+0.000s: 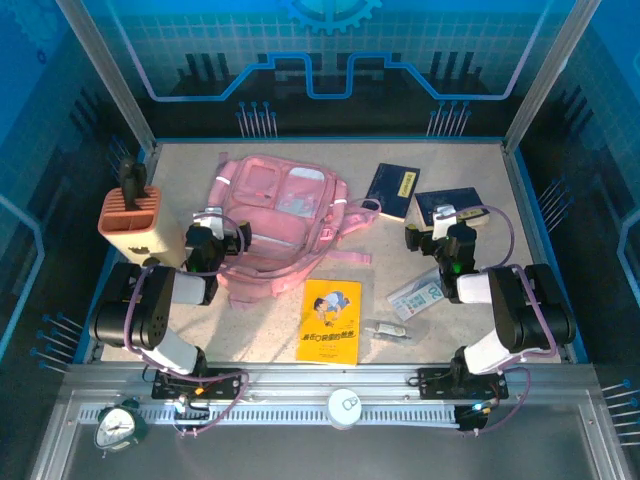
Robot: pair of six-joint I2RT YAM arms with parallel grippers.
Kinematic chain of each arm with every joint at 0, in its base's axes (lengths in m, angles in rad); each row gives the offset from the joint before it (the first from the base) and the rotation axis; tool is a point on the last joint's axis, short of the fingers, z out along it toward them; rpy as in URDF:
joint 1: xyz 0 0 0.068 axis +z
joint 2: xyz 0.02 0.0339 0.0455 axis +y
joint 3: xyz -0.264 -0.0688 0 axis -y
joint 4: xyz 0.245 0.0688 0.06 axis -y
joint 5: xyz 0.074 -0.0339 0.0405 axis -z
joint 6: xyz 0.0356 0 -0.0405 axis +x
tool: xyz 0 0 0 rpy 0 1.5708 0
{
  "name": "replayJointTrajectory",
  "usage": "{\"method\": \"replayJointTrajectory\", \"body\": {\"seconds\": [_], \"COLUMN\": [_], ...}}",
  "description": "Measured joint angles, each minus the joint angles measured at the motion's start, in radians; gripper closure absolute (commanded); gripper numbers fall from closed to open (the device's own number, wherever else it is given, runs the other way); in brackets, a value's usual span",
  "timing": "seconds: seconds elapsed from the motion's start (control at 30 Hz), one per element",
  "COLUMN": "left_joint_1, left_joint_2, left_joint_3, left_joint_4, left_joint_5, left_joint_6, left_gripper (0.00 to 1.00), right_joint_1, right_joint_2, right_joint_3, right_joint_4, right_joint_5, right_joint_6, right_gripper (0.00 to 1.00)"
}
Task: Pack the student bag
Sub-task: Rotate the student bag at the top-center of the table.
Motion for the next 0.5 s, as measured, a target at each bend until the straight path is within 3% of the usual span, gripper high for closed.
{"method": "replayJointTrajectory", "body": {"seconds": [0.5], "left_joint_1": [0.0], "left_joint_2": [0.0], "left_joint_3": [0.0], "left_joint_4": [0.0], "left_joint_5": [0.006], "left_joint_6": [0.0], "left_gripper": [0.01], "right_joint_1": [0.0], "right_joint_2": [0.0], "right_joint_3": [0.0], "right_joint_4": [0.0], "right_joint_5": [0.0], "right_joint_6": [0.0], "right_gripper": [0.0]}}
